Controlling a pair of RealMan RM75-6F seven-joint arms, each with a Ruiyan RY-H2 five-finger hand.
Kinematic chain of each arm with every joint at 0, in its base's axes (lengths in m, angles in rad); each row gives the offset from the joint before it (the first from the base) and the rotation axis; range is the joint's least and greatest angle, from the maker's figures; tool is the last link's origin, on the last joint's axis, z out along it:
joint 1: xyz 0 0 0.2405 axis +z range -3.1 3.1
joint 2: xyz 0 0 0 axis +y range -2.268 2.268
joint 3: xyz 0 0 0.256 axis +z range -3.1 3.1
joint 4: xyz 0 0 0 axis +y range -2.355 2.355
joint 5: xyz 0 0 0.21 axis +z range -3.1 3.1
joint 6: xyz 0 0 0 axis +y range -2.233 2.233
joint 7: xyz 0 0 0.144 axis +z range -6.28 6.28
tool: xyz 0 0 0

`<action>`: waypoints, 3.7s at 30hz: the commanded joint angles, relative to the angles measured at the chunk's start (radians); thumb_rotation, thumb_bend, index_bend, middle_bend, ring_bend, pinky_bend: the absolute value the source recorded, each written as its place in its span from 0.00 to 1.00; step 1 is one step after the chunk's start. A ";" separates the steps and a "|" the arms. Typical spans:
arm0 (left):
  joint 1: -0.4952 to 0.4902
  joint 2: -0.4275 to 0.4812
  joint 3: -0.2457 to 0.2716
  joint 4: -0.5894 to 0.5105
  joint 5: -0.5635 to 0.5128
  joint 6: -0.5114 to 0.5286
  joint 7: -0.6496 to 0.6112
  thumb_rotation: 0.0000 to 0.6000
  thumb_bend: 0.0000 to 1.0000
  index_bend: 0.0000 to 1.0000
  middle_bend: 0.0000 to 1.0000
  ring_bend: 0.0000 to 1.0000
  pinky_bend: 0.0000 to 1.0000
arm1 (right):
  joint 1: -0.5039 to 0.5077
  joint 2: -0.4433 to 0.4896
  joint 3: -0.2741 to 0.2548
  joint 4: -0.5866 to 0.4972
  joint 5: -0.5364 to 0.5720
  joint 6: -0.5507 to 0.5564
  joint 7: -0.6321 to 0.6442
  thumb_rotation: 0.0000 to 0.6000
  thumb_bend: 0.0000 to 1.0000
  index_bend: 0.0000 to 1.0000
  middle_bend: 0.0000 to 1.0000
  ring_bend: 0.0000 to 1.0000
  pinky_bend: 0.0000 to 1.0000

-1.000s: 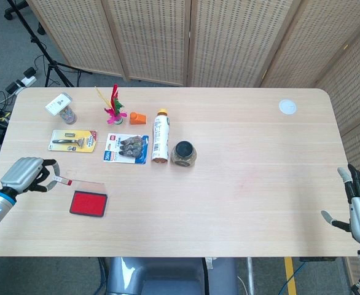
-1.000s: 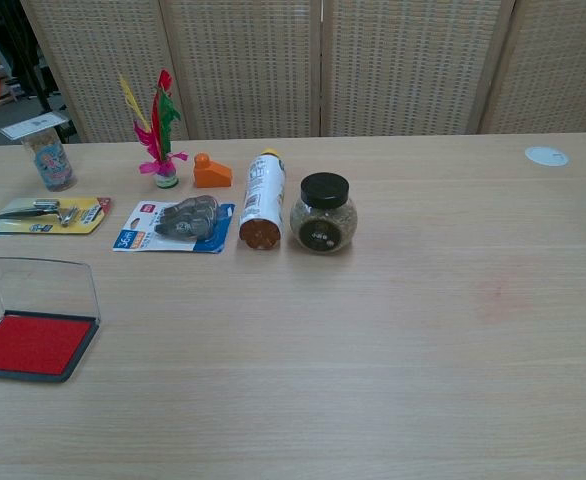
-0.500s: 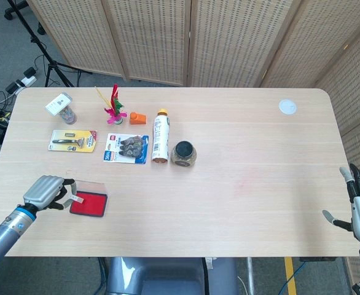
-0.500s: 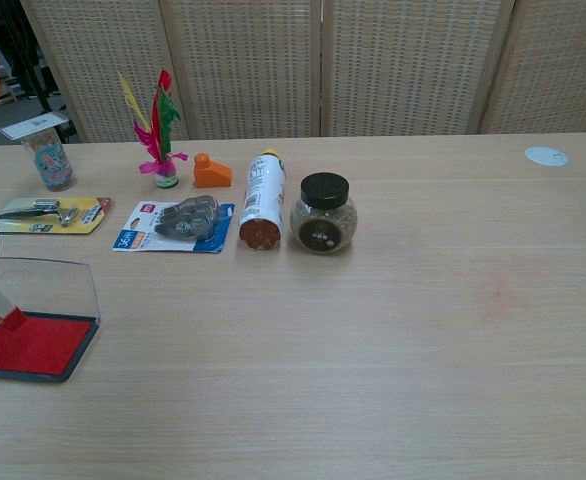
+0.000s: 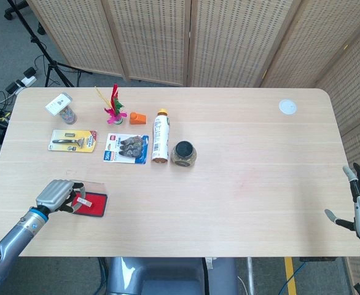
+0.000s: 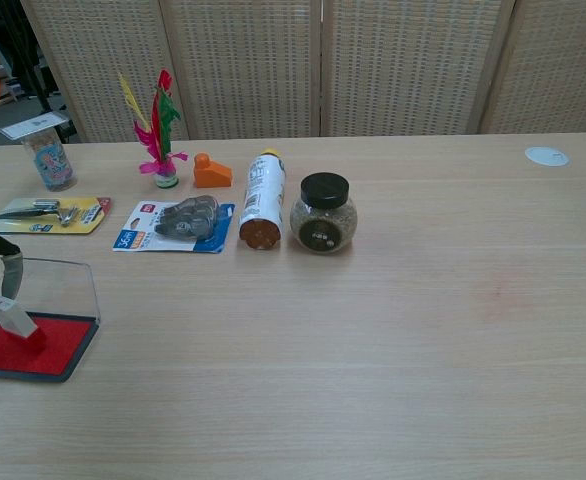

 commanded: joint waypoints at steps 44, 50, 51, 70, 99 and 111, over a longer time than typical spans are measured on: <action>0.004 -0.101 0.014 0.091 -0.037 0.011 0.060 1.00 0.37 0.64 1.00 0.98 0.96 | -0.002 0.005 -0.001 -0.002 -0.002 -0.001 0.014 1.00 0.00 0.00 0.00 0.00 0.00; 0.003 -0.106 0.013 0.097 -0.040 0.012 0.063 1.00 0.37 0.64 1.00 0.98 0.96 | -0.002 0.005 -0.002 -0.002 -0.005 0.000 0.015 1.00 0.00 0.00 0.00 0.00 0.00; 0.003 -0.106 0.013 0.097 -0.040 0.011 0.063 1.00 0.37 0.64 1.00 0.98 0.96 | -0.002 0.005 -0.002 -0.002 -0.004 0.000 0.014 1.00 0.00 0.00 0.00 0.00 0.00; 0.009 -0.078 0.009 0.064 -0.024 0.037 0.038 1.00 0.37 0.64 1.00 0.98 0.96 | -0.003 0.008 -0.002 -0.002 -0.004 0.000 0.023 1.00 0.00 0.00 0.00 0.00 0.00; -0.035 0.101 -0.109 0.173 -0.247 -0.138 -0.264 1.00 0.37 0.64 1.00 0.98 0.96 | 0.004 -0.001 -0.004 0.000 0.005 -0.019 0.003 1.00 0.00 0.00 0.00 0.00 0.00; -0.074 0.033 -0.091 0.314 -0.305 -0.317 -0.247 1.00 0.37 0.64 1.00 0.98 0.96 | 0.004 -0.001 -0.006 -0.001 0.002 -0.017 0.005 1.00 0.00 0.00 0.00 0.00 0.00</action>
